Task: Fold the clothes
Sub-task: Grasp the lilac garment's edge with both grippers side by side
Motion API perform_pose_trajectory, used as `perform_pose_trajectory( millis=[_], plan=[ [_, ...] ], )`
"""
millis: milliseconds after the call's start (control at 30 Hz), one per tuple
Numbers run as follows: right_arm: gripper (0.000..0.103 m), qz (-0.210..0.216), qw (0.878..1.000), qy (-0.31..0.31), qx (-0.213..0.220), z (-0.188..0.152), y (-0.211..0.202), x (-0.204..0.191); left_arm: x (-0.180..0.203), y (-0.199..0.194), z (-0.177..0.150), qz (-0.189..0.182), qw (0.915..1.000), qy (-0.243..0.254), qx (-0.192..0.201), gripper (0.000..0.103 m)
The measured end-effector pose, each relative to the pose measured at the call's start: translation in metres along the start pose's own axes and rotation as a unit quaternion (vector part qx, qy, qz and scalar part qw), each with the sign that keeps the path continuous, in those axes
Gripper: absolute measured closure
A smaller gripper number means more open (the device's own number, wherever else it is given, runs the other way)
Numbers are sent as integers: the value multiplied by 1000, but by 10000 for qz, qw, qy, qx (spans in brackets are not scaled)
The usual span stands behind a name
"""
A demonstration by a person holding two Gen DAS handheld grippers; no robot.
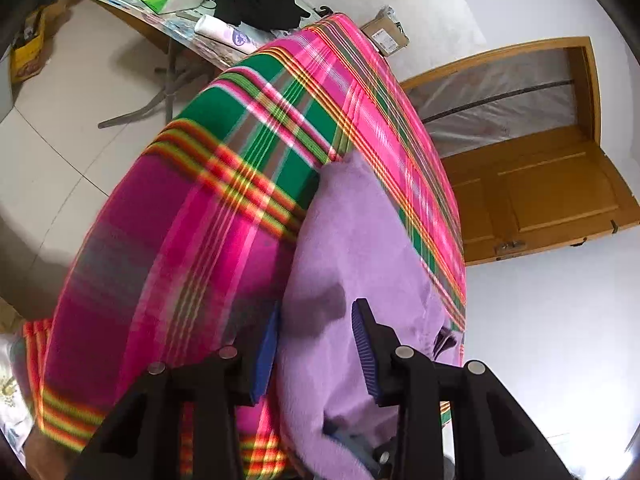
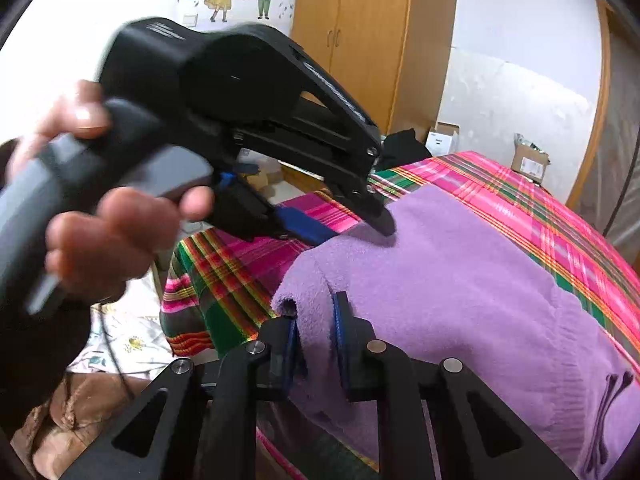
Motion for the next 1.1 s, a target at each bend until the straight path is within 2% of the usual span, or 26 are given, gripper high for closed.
perform_pose_trajectory(
  millis=[200,400,467,700,900,1100],
  plan=[
    [86,176,9998,124,27,5,-2,7,2,19,20,-126,9996,18,-261,66],
    [87,301,9993,213,1,10,2,10,13,35,32,-72,9987,139,-490,66],
    [87,346,9991,253,5,9,3,5,18,37,32,-95,9986,216,-482,67],
    [87,480,9984,303,-70,10,9,5,24,31,29,-210,9981,530,-240,84],
    [87,588,9976,341,-152,11,17,9,33,23,27,-139,9957,912,-61,86],
    [88,681,9969,389,-98,22,26,16,41,22,32,22,9966,821,-104,86]
  ],
)
Point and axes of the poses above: each gripper's, at about its wrist camera, not at the fingertips, and y roughly the way its jaws point, x to its right, z to its top, the point moved 2 cm from there along y, roughly the way its jaws point, and after that the axes turned 14 degrees about y, right-handed, at the moved point
